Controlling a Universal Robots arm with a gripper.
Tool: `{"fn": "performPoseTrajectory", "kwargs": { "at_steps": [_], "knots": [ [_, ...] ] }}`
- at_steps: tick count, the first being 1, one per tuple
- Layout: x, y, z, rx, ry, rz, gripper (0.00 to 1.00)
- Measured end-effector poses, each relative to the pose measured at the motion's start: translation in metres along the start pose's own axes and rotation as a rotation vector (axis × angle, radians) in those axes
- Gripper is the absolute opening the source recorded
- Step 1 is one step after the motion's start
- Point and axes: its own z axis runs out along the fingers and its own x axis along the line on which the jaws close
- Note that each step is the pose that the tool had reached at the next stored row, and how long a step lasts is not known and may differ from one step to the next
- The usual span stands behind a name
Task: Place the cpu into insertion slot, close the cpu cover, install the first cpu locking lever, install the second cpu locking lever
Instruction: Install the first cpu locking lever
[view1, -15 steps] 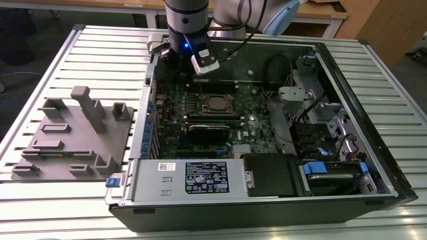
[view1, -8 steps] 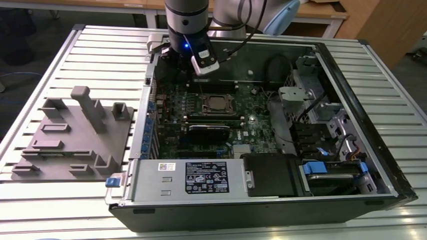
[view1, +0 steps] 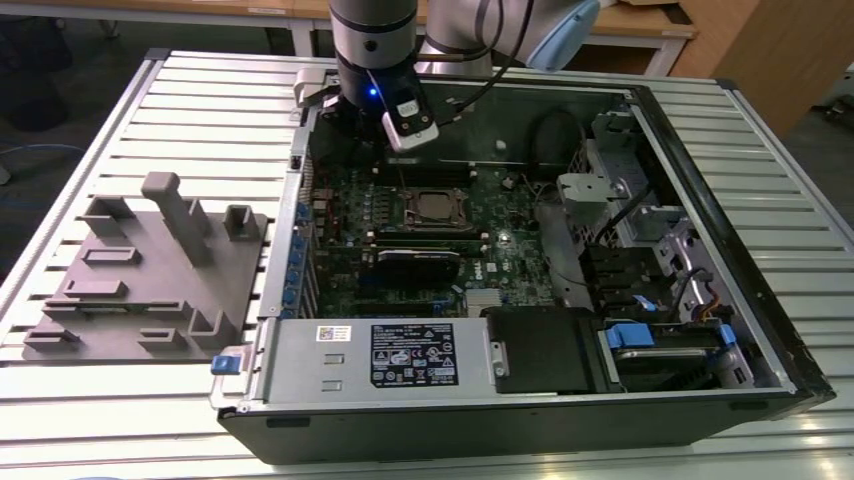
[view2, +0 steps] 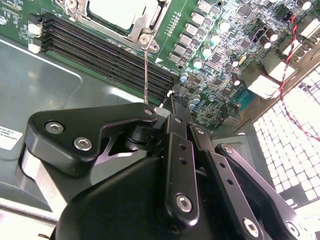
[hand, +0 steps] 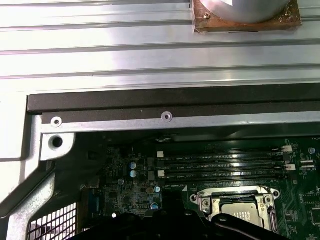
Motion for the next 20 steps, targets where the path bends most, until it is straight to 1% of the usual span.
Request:
{"fn": "performPoseTrajectory", "kwargs": {
  "at_steps": [6, 7, 9, 10, 11, 14, 20],
  "knots": [
    [0.0000, -0.0006, 0.0025, -0.0001, 0.0000, 0.000, 0.10],
    [0.0000, -0.0007, 0.0027, -0.0028, 0.0004, 0.000, 0.10],
    [0.0000, -0.0007, 0.0029, -0.0218, 0.0015, 0.000, 0.10],
    [0.0000, -0.0007, 0.0030, -0.0292, 0.0018, 0.000, 0.10],
    [-0.0001, -0.0007, 0.0031, -0.0312, 0.0019, 0.001, 0.10],
    [-0.0021, -0.0006, 0.0033, -0.0315, 0.0020, 0.001, 0.10],
    [-0.0104, -0.0002, 0.0039, -0.0314, 0.0020, 0.000, 0.10]
  ]
}}
